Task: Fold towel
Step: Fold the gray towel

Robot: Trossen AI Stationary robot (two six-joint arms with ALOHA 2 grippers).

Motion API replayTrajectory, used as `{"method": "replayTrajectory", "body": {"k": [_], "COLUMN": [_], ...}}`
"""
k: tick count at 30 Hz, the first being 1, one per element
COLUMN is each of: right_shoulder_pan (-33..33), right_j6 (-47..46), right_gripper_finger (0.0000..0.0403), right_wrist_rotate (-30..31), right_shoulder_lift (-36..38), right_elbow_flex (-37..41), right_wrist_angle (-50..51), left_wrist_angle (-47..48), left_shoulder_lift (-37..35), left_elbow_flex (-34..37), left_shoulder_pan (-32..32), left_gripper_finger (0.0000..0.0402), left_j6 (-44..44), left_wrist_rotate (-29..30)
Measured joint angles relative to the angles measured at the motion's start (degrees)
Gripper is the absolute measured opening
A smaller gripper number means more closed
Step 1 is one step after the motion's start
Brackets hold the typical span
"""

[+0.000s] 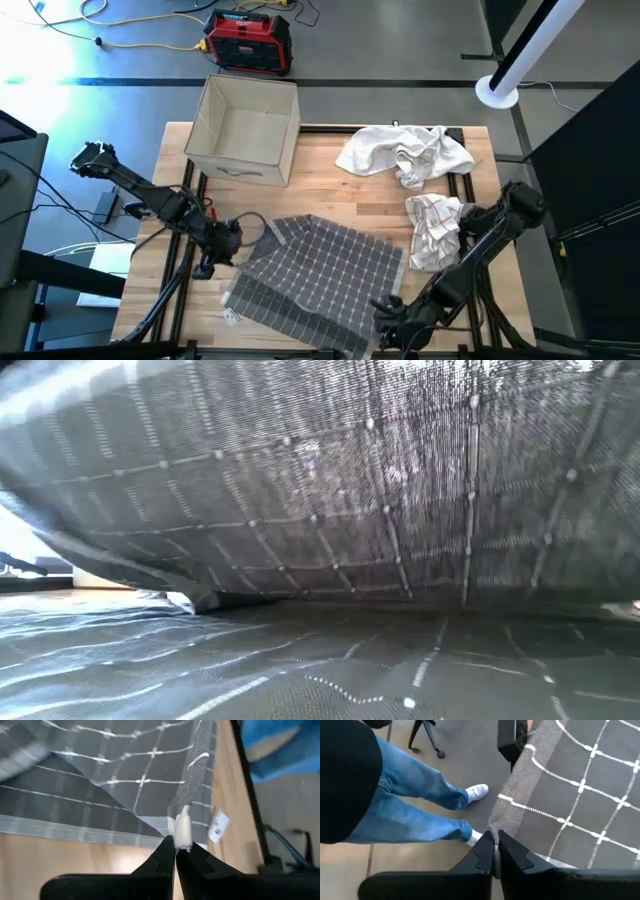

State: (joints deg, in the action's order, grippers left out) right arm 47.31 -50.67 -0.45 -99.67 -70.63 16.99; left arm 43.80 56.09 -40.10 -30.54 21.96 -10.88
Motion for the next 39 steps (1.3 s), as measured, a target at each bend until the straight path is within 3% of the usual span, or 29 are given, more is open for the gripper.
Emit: {"method": "replayTrajectory", "body": {"k": [9,19,23,27,32,36,39], "right_shoulder_pan": [-0.1,-0.2,-0.3,-0.2,0.9,0.9,-0.2], "right_j6": [-0.4,-4.9,-10.1,-16.0,-22.7,-27.2,-27.5], "right_gripper_finger": [0.0015,0.0148,0.0174,0.0158,0.0086,0.0013,0.0009], "right_wrist_rotate": [0.7,-3.0,-3.6,2.4,13.3,18.1,18.3], "right_shoulder_lift": [-1.4,-1.4,-1.2,0.6,4.2,6.1,6.0], "right_elbow_flex": [-0.3,-0.3,-0.3,-0.2,3.3,11.1,17.3], "right_wrist_angle": [-3.8,-3.5,0.4,8.5,15.5,10.0,0.7], "left_wrist_angle": [-0.1,0.1,-0.3,-4.8,-8.5,-11.5,-15.3], "left_shoulder_lift": [5.6,8.1,8.7,8.9,11.9,16.2,19.8], "left_elbow_flex": [0.0,0.0,0.0,0.0,0.0,0.0,0.0], "left_shoulder_pan": [-3.7,-4.8,-4.3,-3.9,-2.1,3.5,8.0], "left_gripper_finger": [0.0005,0.0085,0.0124,0.0140,0.0125,0.0076,0.0024], "left_j6": [1.3,8.4,12.0,12.2,7.1,2.3,-2.8], "left_wrist_rotate": [2.0,-0.3,0.7,8.6,22.0,25.5,26.3]}}
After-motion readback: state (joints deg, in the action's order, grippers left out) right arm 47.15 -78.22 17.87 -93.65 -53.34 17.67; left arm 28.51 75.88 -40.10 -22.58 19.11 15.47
